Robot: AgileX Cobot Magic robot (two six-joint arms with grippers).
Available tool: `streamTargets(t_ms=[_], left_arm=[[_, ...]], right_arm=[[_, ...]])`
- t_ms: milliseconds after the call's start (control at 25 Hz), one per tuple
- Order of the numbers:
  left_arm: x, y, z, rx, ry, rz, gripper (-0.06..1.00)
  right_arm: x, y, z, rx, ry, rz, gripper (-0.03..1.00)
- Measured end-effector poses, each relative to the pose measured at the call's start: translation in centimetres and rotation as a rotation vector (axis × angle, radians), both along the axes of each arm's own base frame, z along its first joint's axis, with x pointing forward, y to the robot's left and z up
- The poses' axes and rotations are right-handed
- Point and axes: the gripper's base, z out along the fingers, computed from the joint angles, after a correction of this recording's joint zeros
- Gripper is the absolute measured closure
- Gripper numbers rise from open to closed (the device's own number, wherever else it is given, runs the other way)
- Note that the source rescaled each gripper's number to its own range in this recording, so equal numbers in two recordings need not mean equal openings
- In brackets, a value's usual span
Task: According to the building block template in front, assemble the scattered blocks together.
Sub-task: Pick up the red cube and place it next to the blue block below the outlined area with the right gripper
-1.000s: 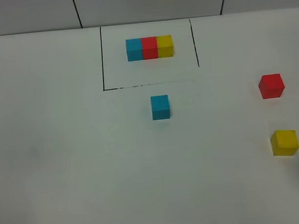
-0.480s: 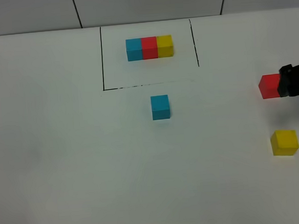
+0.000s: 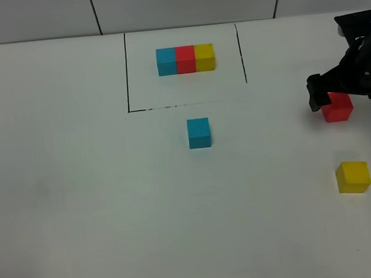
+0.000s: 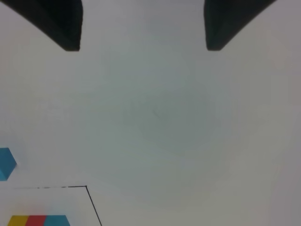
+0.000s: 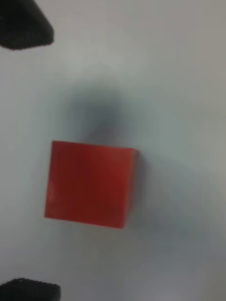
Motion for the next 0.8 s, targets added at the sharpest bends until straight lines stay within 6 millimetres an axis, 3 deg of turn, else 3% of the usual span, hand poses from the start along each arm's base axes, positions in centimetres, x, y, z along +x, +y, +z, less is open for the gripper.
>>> streamTargets(t_ms=[360, 480, 560, 680, 800], left_arm=[[0.0, 0.0, 0.0, 0.0, 0.0, 0.0, 0.68], [0.0, 0.0, 0.0, 0.0, 0.0, 0.0, 0.68], [0.0, 0.0, 0.0, 0.0, 0.0, 0.0, 0.68], [0.0, 0.0, 0.0, 0.0, 0.0, 0.0, 0.68], [0.0, 0.0, 0.0, 0.0, 0.0, 0.0, 0.68]], right_arm=[[1.8, -0.3, -2.8, -0.072, 0.024, -0.014, -0.03], [1.9, -0.3, -3.2, -0.075, 0.026, -0.016, 0.04], [1.9, -0.3, -3.3, -0.071, 0.027, -0.019, 0.13], [1.9, -0.3, -3.3, -0.067, 0.027, -0.022, 0.36], [1.9, -0.2, -3.3, -0.057, 0.029, -0.029, 0.68]])
